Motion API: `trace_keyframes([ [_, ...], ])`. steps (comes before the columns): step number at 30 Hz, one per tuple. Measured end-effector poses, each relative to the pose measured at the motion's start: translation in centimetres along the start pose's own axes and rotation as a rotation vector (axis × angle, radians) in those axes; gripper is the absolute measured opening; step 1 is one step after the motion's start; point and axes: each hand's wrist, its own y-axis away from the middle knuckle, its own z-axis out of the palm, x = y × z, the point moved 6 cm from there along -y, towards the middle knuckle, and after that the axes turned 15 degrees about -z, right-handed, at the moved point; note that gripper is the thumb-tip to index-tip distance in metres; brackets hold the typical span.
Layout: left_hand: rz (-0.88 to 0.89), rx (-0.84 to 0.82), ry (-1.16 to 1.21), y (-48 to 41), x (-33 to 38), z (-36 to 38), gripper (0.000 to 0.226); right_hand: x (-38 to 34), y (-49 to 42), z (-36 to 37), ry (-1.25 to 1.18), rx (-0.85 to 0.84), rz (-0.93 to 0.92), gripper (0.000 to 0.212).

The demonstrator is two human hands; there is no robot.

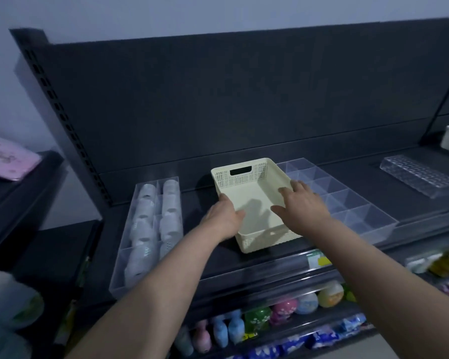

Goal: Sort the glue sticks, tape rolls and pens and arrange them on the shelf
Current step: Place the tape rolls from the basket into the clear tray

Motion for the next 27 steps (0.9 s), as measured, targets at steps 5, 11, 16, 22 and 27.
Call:
trace_keyframes([
  [5, -0.141, 0.01, 0.112, -1.9, 0.4, 2.0, 0.074, 2.6, -1.6, 1.3, -0.049, -0.103, -0.011, 0.056],
  [11, -0.287, 0.13, 0.23, -2.5, -0.9, 2.3, 0.08, 2.7, -2.3, 2.4, -0.218, -0.076, -0.067, 0.057],
  [16, -0.226, 0.255, 0.363, -1.4, 0.3, 0.4, 0.064, 2.2, -1.6, 0.6, -0.253, -0.022, -0.076, 0.057],
  [22, 0.05, 0.291, 0.386, 2.0, 4.7, -2.9, 0.07, 3.7, 3.9, -4.8, -0.229, 0.193, 0.034, 0.06],
  [27, 0.228, 0.106, 0.325, 5.4, 12.1, 0.9, 0.057, 8.7, 11.7, -6.6, -0.18, 0.236, 0.257, 0.065],
])
